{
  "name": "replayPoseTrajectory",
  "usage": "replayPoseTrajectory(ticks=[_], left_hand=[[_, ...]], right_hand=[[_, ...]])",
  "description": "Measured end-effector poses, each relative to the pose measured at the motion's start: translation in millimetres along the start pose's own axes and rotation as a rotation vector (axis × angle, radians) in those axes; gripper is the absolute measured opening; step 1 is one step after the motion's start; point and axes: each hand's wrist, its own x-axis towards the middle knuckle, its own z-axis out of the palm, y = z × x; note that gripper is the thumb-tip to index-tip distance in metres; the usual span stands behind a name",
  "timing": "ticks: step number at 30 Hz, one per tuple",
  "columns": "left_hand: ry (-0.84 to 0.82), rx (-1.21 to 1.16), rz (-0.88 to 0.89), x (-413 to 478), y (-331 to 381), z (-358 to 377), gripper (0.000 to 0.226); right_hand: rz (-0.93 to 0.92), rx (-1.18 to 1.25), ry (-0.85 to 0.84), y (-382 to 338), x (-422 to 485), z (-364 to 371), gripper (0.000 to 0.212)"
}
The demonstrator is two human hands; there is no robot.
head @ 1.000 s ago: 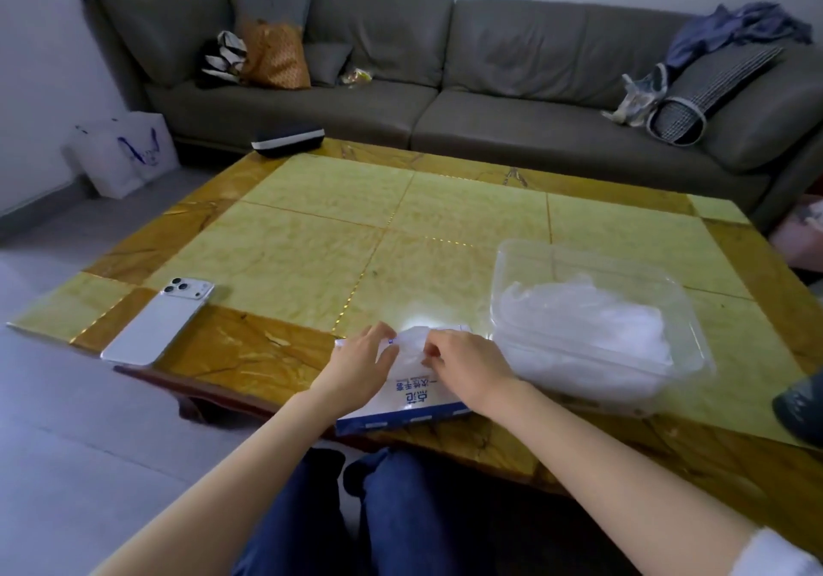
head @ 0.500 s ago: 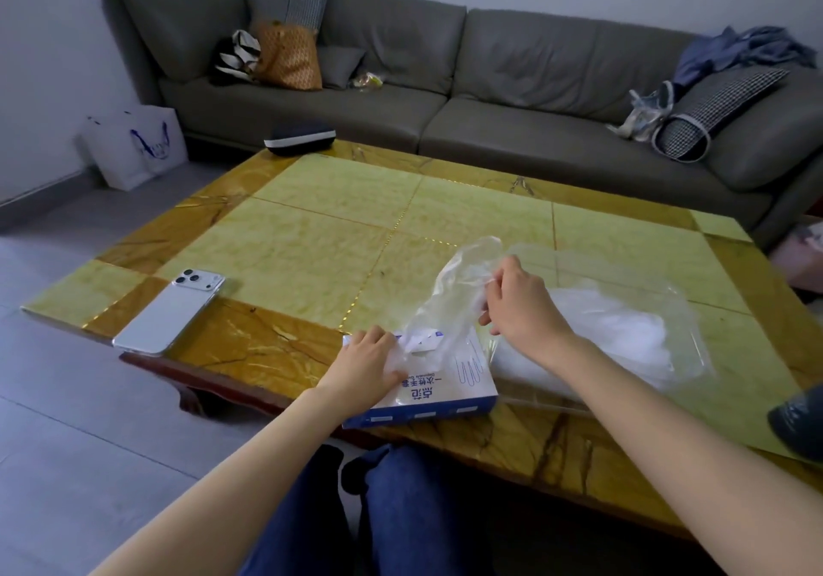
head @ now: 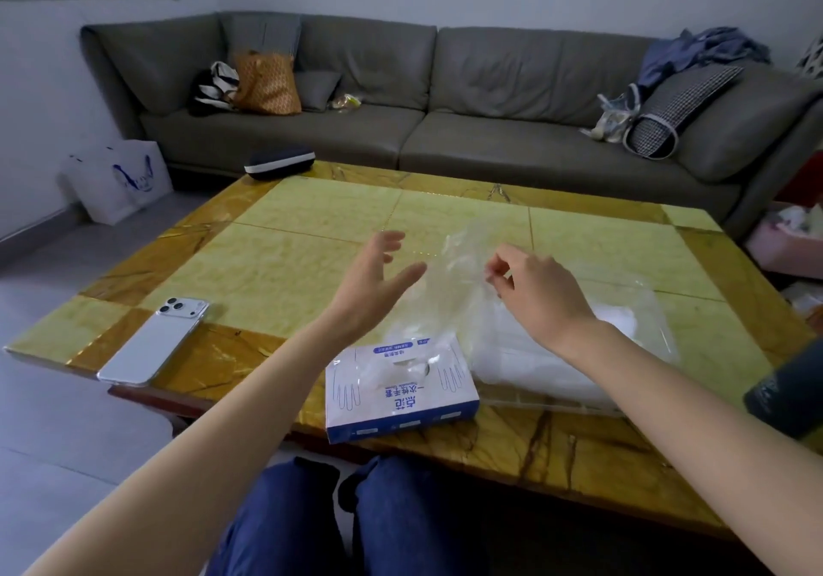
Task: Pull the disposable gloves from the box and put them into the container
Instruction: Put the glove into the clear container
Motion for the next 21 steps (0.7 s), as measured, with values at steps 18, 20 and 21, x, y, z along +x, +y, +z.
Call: replayPoseTrajectory(ticks=[18,20,21], left_hand=[[-0.149,-0.153,0.083,18,46,-6,0.008],[-0.156,-0.218,0.063,17,46,-8,0.01],[-0.153,-0.25,0.047,18,46,-9,0.011]], right_hand=[[0.323,0.995,-0.449,6,-4,-7,0.099],[0.311,1.051,-0.471,3,-4,-5,0.06],[0.313,1.098,-0.464,3,-3,-3,0.044]])
